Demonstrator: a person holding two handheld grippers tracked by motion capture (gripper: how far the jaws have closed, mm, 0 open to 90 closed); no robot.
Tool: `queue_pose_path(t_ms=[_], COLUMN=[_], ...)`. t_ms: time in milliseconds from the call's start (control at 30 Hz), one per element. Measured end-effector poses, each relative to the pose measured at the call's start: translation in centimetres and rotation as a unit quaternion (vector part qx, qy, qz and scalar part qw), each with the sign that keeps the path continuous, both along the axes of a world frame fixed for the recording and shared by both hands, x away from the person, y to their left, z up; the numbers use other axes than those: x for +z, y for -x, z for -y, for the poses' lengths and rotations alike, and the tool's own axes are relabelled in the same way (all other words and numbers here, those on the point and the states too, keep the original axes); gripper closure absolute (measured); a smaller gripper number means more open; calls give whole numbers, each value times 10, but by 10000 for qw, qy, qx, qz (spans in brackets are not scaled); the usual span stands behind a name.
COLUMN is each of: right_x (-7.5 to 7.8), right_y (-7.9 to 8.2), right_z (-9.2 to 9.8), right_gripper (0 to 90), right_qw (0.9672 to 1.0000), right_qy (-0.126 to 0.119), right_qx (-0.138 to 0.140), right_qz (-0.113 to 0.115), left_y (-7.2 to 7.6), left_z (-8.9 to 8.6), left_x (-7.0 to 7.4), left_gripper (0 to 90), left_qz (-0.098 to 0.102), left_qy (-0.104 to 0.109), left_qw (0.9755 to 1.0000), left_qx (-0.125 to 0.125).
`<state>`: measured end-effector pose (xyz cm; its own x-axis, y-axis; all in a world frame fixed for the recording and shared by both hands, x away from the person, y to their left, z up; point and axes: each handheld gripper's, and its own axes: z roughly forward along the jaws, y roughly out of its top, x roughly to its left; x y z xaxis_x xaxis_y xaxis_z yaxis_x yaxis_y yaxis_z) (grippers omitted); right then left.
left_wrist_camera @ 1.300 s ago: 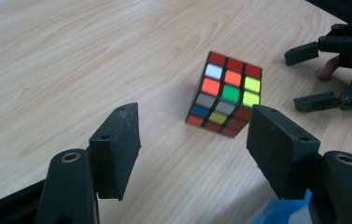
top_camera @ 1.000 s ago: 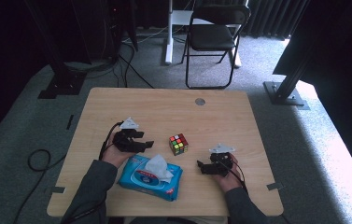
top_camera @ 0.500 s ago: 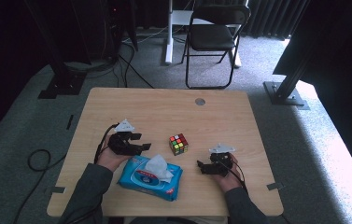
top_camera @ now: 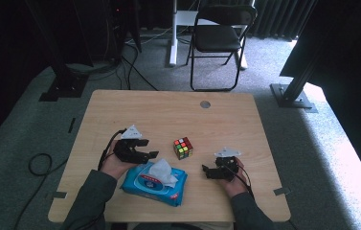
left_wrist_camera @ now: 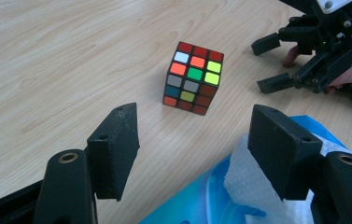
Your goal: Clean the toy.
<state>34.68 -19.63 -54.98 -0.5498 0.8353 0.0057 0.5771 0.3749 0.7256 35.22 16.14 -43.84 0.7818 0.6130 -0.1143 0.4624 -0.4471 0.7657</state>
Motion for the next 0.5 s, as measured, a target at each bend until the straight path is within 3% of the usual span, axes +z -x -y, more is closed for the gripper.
queue_pose_path(t_ms=[300, 500], right_x=[0, 0], right_y=[0, 0], right_z=[0, 0], right_gripper=[141, 141], right_qw=[10000, 10000], right_qy=[3, 6], right_qx=[3, 7], right_qz=[7, 3], left_y=[8, 13], left_z=[9, 12], left_x=[2, 0], left_gripper=[327, 332], left_qz=[68, -29], left_qy=[-5, -86], left_qw=[9998, 9993], left_qx=[-210, -352])
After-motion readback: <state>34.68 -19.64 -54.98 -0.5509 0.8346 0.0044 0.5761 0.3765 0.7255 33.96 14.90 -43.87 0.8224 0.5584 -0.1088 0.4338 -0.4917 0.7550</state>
